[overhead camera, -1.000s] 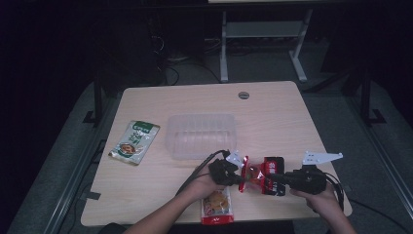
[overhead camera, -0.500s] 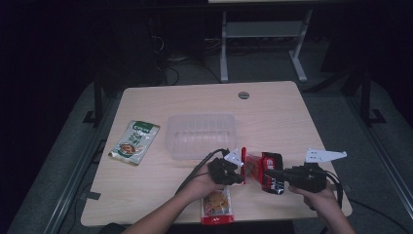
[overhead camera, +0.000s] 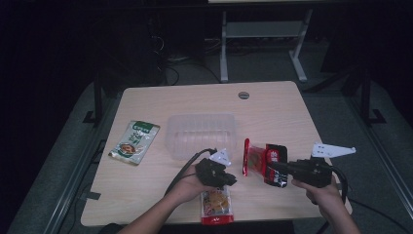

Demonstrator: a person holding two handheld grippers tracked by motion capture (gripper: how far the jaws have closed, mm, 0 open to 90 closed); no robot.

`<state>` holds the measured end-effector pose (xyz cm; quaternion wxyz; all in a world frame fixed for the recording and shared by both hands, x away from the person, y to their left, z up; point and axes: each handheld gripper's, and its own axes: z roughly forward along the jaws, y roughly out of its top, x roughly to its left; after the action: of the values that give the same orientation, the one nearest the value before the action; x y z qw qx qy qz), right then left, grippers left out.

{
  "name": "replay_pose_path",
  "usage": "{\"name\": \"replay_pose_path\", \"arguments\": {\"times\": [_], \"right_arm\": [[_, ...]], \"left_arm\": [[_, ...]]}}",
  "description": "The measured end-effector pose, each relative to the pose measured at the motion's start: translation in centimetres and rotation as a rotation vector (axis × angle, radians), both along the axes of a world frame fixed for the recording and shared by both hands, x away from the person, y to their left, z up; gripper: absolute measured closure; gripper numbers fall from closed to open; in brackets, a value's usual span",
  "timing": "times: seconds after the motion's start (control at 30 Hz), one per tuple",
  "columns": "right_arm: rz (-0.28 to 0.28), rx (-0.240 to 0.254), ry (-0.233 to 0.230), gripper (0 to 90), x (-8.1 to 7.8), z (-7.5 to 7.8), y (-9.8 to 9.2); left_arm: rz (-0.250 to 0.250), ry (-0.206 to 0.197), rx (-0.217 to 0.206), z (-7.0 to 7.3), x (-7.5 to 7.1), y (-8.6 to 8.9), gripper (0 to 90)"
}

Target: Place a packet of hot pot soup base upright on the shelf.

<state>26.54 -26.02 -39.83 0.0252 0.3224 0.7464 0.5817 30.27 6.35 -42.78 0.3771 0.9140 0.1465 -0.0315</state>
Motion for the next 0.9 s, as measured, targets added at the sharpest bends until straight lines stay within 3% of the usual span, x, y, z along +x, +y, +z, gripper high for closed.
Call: {"name": "replay_pose_path", "arguments": {"times": [0.37, 0.6, 0.9], "right_arm": [[0.010, -0.015, -0.042, 89.9, 0.6, 1.9, 0.3], [0.014, -0.005, -0.065, 89.9, 1.4, 2.9, 0.7], [0.036, 0.008, -0.082, 89.9, 3.6, 3.8, 2.1]], "left_arm": [[0.115, -0.009, -0.011, 0.6, -0.7, 5.7, 72.4], [0.178, -0.020, -0.002, 0.5, -1.6, 9.2, 61.9], [0.230, -0.043, 0.002, 0.4, -2.9, 12.0, 46.8]]}}
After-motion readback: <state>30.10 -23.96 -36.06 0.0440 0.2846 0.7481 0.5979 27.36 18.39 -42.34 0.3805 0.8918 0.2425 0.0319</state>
